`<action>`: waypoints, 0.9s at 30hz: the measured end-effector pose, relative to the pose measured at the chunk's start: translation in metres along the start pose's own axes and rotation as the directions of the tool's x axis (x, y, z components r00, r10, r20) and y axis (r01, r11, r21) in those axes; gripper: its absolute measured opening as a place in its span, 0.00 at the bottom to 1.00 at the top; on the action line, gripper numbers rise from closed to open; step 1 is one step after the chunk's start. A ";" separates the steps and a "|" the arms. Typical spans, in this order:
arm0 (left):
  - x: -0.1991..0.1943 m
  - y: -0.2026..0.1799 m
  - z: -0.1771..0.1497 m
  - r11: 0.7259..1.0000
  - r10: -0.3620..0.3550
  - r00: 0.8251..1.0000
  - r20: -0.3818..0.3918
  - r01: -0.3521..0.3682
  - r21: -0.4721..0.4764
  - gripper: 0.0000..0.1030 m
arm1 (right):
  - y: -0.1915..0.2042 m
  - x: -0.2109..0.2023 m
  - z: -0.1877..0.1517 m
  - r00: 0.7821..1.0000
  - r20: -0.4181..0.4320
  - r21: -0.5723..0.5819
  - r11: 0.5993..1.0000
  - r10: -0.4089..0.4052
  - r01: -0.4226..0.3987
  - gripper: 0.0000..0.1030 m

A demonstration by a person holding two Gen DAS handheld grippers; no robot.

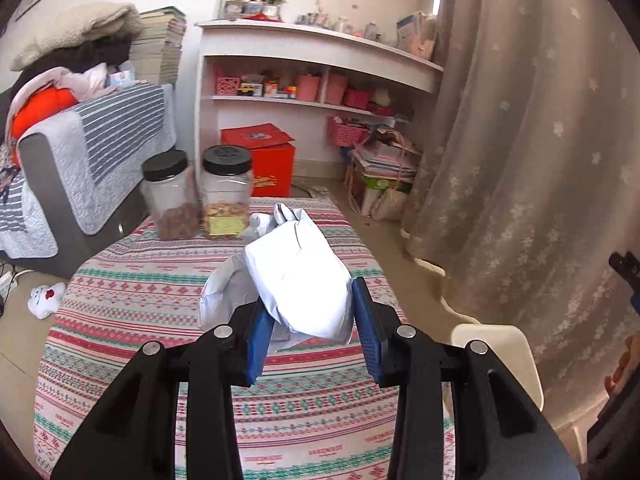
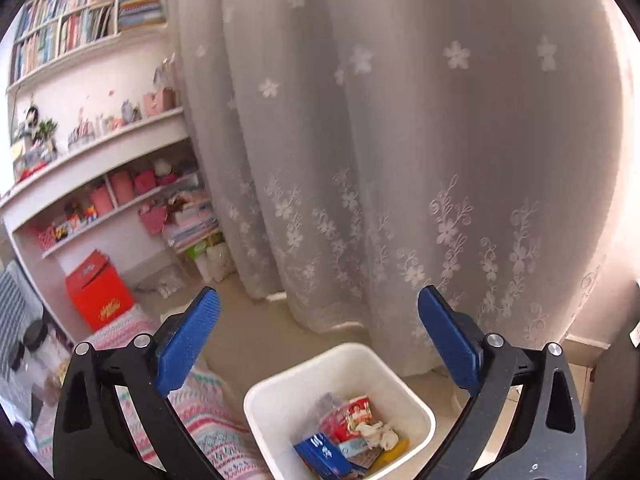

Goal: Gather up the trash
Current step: 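Carry the small tissue wrap over the white bin and open the right gripper, then carry the crumpled paper over the white bin and open the left gripper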

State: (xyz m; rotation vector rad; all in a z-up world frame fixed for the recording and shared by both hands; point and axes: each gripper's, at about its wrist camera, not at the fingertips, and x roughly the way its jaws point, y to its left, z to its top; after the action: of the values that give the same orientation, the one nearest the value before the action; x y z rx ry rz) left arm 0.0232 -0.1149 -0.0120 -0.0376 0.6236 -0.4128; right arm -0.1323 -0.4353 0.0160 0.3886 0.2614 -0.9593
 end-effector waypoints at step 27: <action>-0.042 -0.116 0.005 0.972 -0.004 0.981 0.194 -0.042 0.232 0.94 | 0.002 -0.052 0.010 0.953 0.217 0.088 0.968 0.212 -0.235 0.93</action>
State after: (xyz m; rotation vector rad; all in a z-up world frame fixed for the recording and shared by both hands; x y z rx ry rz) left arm -0.0470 -0.2059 0.0337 0.1534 0.3802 -0.4565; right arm -0.1586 -0.4005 0.0451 0.4093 -0.0268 -0.7852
